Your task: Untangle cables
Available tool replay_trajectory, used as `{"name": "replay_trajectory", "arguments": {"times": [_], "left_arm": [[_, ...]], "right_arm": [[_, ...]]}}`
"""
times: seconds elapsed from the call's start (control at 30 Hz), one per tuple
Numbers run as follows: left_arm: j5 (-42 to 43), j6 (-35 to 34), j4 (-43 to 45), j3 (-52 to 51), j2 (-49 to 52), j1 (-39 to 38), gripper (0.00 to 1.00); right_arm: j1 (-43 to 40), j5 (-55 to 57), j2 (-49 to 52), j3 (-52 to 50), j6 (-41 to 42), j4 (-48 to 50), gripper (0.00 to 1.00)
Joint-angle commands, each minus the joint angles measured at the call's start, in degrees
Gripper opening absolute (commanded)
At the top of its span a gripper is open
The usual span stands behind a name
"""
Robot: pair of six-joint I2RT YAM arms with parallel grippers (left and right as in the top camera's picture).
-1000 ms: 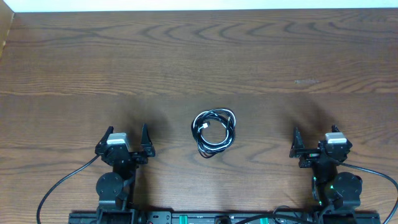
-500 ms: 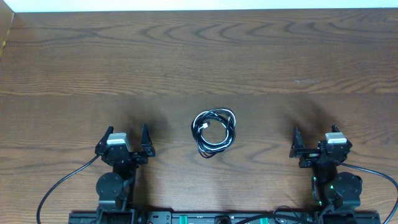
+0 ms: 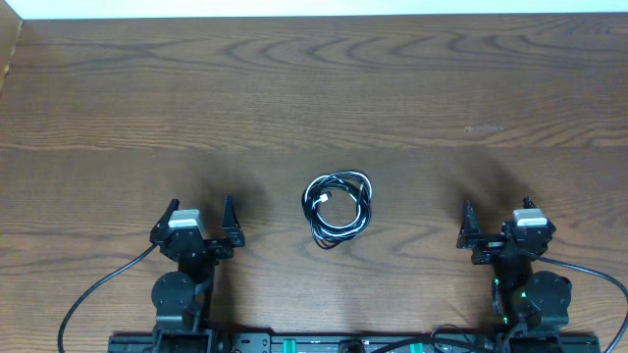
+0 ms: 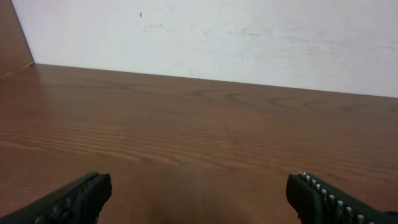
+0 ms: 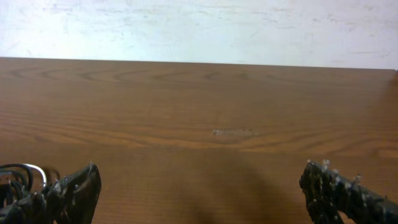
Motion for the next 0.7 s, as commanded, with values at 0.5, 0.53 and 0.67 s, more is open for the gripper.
{"name": "replay_trajectory", "arguments": {"times": [0.5, 0.53, 0.67], "left_arm": [[0.8, -2.3, -0.5, -1.3, -0.3, 0.3, 0.96], [2.0, -4.4, 0.3, -1.3, -0.3, 0.2, 0.96], [7.7, -5.0, 1.2, 1.4, -0.2, 0.3, 0.96]], "right_arm": [[0.3, -4.9, -0.2, -0.1, 2.2, 2.3, 0.99], [0.3, -7.5, -0.2, -0.1, 2.3, 3.8, 0.99], [0.3, -11.0, 0.0, 2.1, 5.9, 5.3, 0.99]]}}
